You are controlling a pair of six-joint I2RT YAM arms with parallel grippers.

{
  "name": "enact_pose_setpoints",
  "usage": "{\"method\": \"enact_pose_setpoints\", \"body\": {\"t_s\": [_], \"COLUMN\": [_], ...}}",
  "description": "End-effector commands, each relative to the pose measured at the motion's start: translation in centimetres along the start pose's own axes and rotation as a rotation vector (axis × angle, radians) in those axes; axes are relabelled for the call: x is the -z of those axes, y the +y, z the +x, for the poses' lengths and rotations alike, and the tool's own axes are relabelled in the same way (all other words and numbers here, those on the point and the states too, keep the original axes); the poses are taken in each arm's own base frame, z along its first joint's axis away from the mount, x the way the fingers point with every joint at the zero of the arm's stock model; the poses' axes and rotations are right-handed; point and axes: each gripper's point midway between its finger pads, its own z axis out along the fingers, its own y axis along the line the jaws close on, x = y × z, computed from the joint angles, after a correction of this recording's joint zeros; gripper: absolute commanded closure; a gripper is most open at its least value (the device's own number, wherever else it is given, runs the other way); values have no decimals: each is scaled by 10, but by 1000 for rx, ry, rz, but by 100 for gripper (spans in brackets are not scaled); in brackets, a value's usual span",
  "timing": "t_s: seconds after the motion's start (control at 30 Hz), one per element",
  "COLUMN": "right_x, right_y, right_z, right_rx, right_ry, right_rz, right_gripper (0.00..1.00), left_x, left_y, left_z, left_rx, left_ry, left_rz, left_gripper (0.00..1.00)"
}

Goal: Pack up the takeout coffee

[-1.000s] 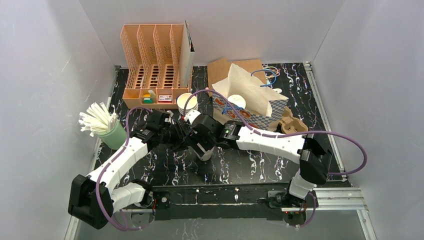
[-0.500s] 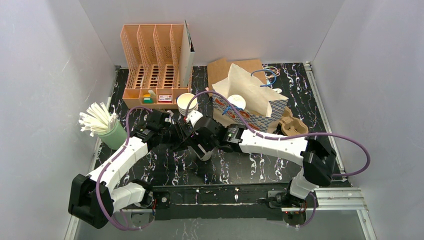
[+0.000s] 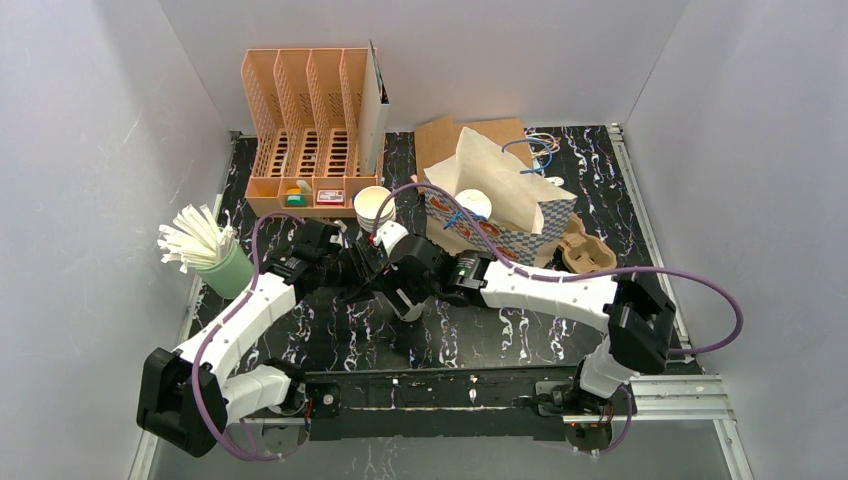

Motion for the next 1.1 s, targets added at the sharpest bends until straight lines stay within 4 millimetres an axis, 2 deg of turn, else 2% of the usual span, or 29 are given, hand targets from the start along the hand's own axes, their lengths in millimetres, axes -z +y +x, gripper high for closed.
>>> {"method": "enact_pose_setpoints", "body": {"t_s": [0.0,0.1,0.2,0.23,0.47,0.63,0.77,0.93,1.07], "right_x": [-8,-9,-9,-8,7,18,23,34,50], "right_y": [-7,-11,-12,-10,-5,-3,1,-6,-15], "right_z": [65,52,40,35,-6,-27,-34,-36,-30], "right_rx": [25,2,-16,-24,-47,-36,-34,-65,-158], "right_ry": [246,226,218,205,97,54,37,30,40], "right_rz": [36,78,98,93,68,49,25,57,86], "right_gripper": [19,19,4,2,2,2,2,2,18], "left_x": [7,16,22,22,18,18,18,23,29], "left_y": [15,9,2,1,-6,-8,-9,-18,-29], "left_z": [2,-8,-13,-13,-17,-19,-19,-21,-25], "left_rx": [-25,-46,-57,-58,-37,-42,-43,-77,-155], "left_ry": [3,-46,-66,-64,-75,-78,-79,-85,-87], "left_rz": [-92,-97,-83,-82,-53,-47,-44,-14,22], "left_gripper": [61,54,52,52,52,52,52,52,49]}}
